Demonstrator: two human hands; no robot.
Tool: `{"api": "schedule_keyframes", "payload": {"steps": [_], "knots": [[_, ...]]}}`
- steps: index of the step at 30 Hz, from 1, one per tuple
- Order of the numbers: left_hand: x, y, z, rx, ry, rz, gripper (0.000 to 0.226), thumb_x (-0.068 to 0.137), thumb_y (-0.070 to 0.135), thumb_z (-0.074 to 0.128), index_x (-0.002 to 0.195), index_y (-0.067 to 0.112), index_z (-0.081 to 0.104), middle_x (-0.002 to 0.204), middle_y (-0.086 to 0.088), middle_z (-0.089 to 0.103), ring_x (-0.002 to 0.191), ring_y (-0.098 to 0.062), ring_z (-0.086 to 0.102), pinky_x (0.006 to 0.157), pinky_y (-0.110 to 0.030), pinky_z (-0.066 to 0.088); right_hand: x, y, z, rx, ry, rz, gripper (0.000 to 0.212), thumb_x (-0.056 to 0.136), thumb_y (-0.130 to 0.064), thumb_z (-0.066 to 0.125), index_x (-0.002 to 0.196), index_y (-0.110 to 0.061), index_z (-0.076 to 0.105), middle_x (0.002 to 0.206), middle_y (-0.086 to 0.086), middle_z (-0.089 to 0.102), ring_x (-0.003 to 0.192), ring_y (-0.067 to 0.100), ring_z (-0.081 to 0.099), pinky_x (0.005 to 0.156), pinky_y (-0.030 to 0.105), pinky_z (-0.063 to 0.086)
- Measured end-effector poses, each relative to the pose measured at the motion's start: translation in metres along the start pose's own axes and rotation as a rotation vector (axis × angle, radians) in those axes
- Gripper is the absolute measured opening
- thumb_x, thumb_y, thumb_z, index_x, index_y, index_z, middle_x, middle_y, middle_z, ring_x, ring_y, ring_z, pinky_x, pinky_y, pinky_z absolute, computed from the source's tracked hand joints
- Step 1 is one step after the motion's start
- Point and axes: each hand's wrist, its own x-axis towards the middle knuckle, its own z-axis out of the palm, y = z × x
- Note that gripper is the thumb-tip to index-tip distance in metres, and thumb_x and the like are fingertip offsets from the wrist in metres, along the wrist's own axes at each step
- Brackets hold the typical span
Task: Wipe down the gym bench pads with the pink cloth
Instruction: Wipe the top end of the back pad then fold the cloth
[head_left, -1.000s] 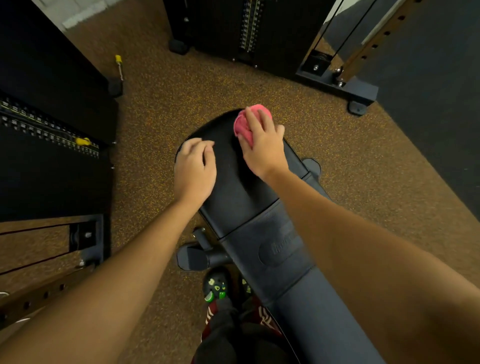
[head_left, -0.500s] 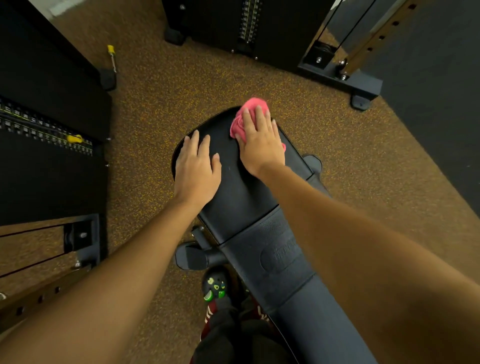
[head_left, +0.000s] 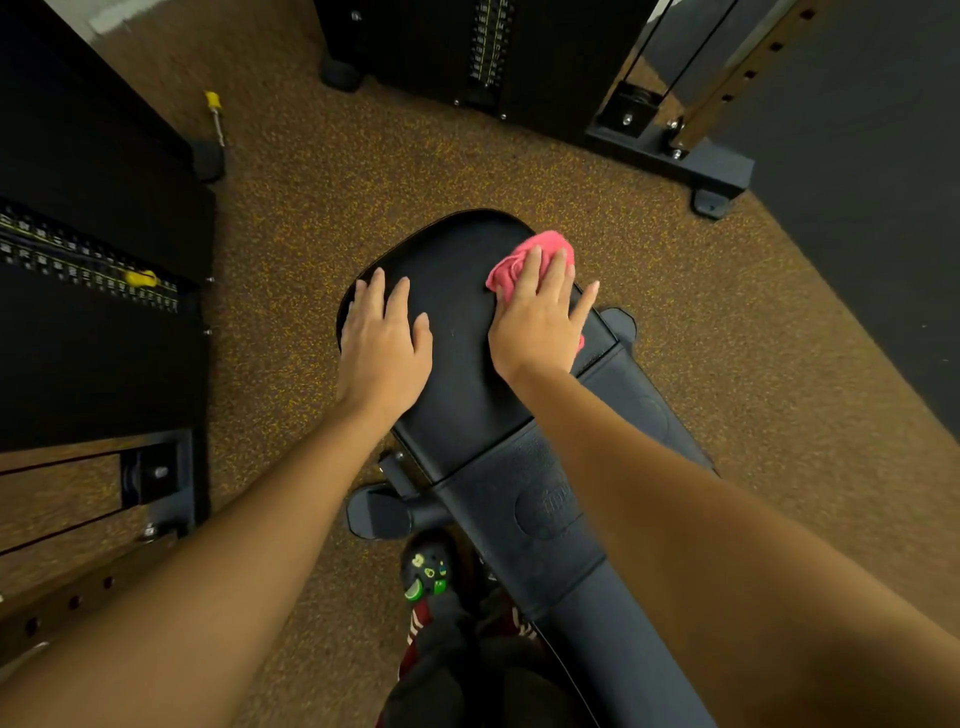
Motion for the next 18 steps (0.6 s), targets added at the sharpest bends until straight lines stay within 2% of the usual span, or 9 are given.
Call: {"api": "schedule_keyframes", "payload": {"steps": [4, 6, 8, 13, 18], "knots": [[-0.009, 0.003, 0.0, -0.004, -0.016, 0.026, 0.05, 0.099, 0.027, 0.037, 0.145, 0.009, 0.029, 0.155, -0.015, 0.016, 0.145, -0.03, 0.009, 0.117, -0.038, 0.011, -0.012, 0.021, 0.002, -0.088, -0.009, 0.169, 0.06, 0.101, -0.035, 0.025, 0.149, -0.005, 0.004, 0.155, 0.023, 0.01, 0.145, 0.032, 0.01, 0.11, 0.06, -0.012], [-0.01, 0.003, -0.003, 0.0, -0.014, 0.035, 0.05, 0.099, 0.027, 0.037, 0.145, 0.01, 0.029, 0.156, -0.015, 0.016, 0.145, -0.03, 0.009, 0.117, -0.038, 0.011, -0.006, 0.029, -0.004, -0.055, -0.021, 0.308, 0.059, 0.101, -0.033, 0.024, 0.148, -0.002, 0.009, 0.152, 0.025, 0.018, 0.143, 0.033, 0.015, 0.109, 0.061, -0.011], [-0.011, 0.002, -0.007, 0.001, -0.008, 0.033, 0.049, 0.099, 0.027, 0.037, 0.145, 0.01, 0.029, 0.156, -0.014, 0.016, 0.145, -0.03, 0.009, 0.117, -0.039, 0.011, -0.008, 0.027, -0.007, -0.014, -0.036, 0.378, 0.058, 0.101, -0.032, 0.024, 0.148, 0.0, 0.009, 0.151, 0.026, 0.017, 0.142, 0.035, 0.015, 0.11, 0.06, -0.01], [-0.017, 0.008, -0.007, 0.008, -0.018, 0.025, 0.05, 0.099, 0.027, 0.036, 0.145, 0.01, 0.028, 0.156, -0.014, 0.015, 0.145, -0.03, 0.009, 0.117, -0.039, 0.011, -0.039, 0.014, 0.002, -0.035, -0.07, 0.359, 0.059, 0.1, -0.024, 0.025, 0.148, 0.0, 0.0, 0.154, 0.028, 0.003, 0.144, 0.037, 0.004, 0.113, 0.056, -0.008], [-0.022, 0.018, -0.005, -0.011, -0.016, 0.069, 0.049, 0.099, 0.027, 0.037, 0.144, 0.01, 0.03, 0.155, -0.015, 0.016, 0.145, -0.03, 0.01, 0.117, -0.038, 0.011, -0.025, 0.026, -0.006, -0.019, -0.11, 0.391, 0.059, 0.099, -0.023, 0.026, 0.147, 0.002, 0.002, 0.154, 0.028, 0.003, 0.145, 0.036, 0.003, 0.113, 0.052, -0.011]]}}
